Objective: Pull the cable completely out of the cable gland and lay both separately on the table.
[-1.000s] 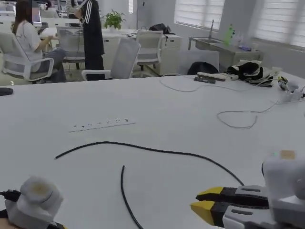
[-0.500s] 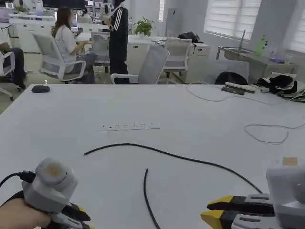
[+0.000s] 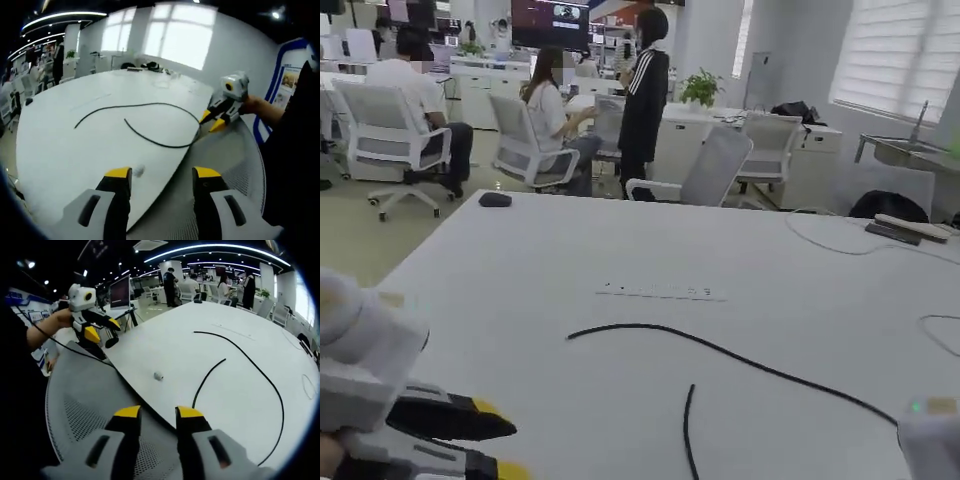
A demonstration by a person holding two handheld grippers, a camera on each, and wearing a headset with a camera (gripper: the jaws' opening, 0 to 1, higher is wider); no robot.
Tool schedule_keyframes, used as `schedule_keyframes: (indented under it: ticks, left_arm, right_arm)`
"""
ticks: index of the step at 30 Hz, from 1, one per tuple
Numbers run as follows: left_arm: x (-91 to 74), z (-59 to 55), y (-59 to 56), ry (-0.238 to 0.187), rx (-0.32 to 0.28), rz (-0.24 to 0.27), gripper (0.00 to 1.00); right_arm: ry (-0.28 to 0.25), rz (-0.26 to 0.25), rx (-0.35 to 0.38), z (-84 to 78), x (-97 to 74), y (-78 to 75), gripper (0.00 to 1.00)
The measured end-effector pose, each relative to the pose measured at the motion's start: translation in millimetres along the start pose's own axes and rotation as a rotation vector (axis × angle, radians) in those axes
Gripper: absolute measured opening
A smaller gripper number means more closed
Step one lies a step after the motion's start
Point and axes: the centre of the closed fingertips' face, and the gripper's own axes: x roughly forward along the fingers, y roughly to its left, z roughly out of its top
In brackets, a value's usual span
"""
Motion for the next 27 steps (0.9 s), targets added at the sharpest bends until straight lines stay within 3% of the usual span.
schedule_keyframes:
  ticks: [2,4,5,8,11,12,14,17,20,22,25,27]
  left_arm:
    - [-7.6,-9.8,1.9,0.004,0.009,0.026,0.51]
    - [-11.2,-19.4,4.4,0.006,-0.049,0.059,0.50]
    - [-11.5,-24.3,5.2,0.016,-0.051,0.066,0.50]
    - [-10.0,-37.8,15.5,0.031,-0.060,0.152,0.51]
    - [-4.0,-49.8,21.2,0.016,-0.109,0.216,0.51]
    - [-3.3,-50.6,21.3,0.013,-0.111,0.217,0.51]
    - [-1.4,-47.5,25.4,-0.036,-0.181,0.252,0.49]
    - [-0.8,-53.2,31.7,-0.003,-0.132,0.308,0.50]
    - [-1.2,-54.3,34.9,-0.024,-0.162,0.311,0.51]
    - [-2.5,-54.7,35.9,-0.035,-0.186,0.309,0.50]
    - [-2.0,-56.0,34.3,-0.020,-0.175,0.304,0.50]
    - [0.2,-56.5,28.9,-0.012,-0.177,0.274,0.50]
  right_arm:
    - [0.013,0.011,0.015,-3.0,2.2,1.3,0.29]
    - [0.029,0.006,0.021,-6.2,3.5,0.5,0.31]
    - [0.043,0.001,0.032,-8.8,4.0,-0.4,0.33]
    - [0.052,-0.012,0.049,-12.5,3.0,-2.0,0.36]
    - [0.045,-0.029,0.119,-19.4,2.4,-5.5,0.38]
    - [0.041,-0.031,0.131,-20.0,2.6,-5.6,0.40]
    - [0.011,-0.027,0.180,-21.6,5.0,-4.8,0.44]
    - [-0.002,-0.021,0.229,-27.5,7.0,-3.9,0.45]
    - [-0.005,-0.025,0.280,-29.8,8.3,-5.1,0.45]
    - [-0.011,-0.026,0.273,-28.2,8.1,-5.8,0.47]
    - [0.000,-0.022,0.272,-29.5,9.2,-4.5,0.46]
    - [0.004,-0.017,0.268,-29.9,10.5,-3.4,0.46]
